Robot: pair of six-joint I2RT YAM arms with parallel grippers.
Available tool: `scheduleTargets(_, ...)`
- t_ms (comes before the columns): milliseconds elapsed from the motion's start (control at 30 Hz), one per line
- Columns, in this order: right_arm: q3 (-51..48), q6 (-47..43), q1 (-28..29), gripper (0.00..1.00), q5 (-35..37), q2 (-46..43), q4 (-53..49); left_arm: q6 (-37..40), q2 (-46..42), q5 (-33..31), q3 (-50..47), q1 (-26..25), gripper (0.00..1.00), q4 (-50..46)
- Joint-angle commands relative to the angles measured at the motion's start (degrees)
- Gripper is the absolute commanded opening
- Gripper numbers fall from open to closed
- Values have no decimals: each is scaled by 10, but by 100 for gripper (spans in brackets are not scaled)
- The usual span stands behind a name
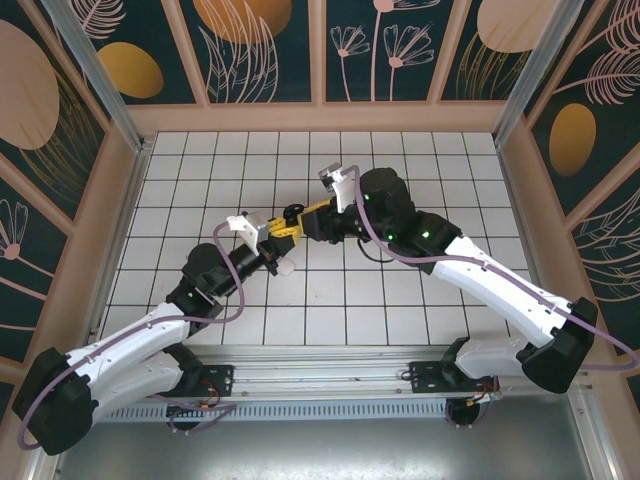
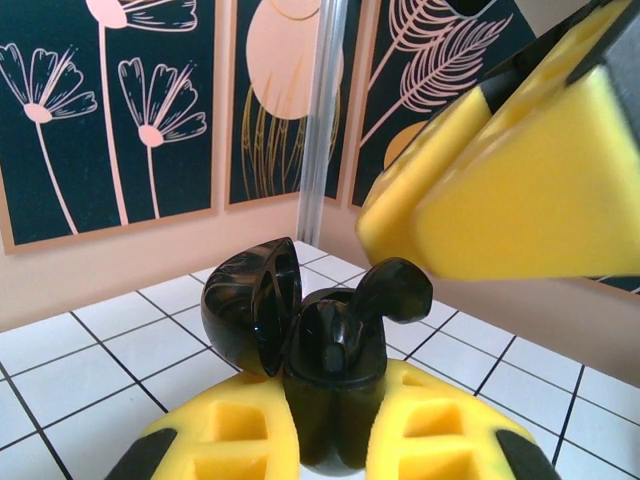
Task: Insert wireless bluetooth earbuds into charging case
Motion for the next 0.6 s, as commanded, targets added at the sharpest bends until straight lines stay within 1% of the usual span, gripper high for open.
scheduleTargets(0,22,-20,4,31,22,0,-27,8,3,10,19,2,0,4)
scheduleTargets(333,33,-41,4,16,5,5,-49,10,16,19,28,2,0,3)
scheduleTargets(400,35,-48,4,14,1,7,-54,10,17,20,30,2,0,3)
scheduleTargets(567,41,-63,4,13,-3,12,-65,11,14,21,30,2,0,0)
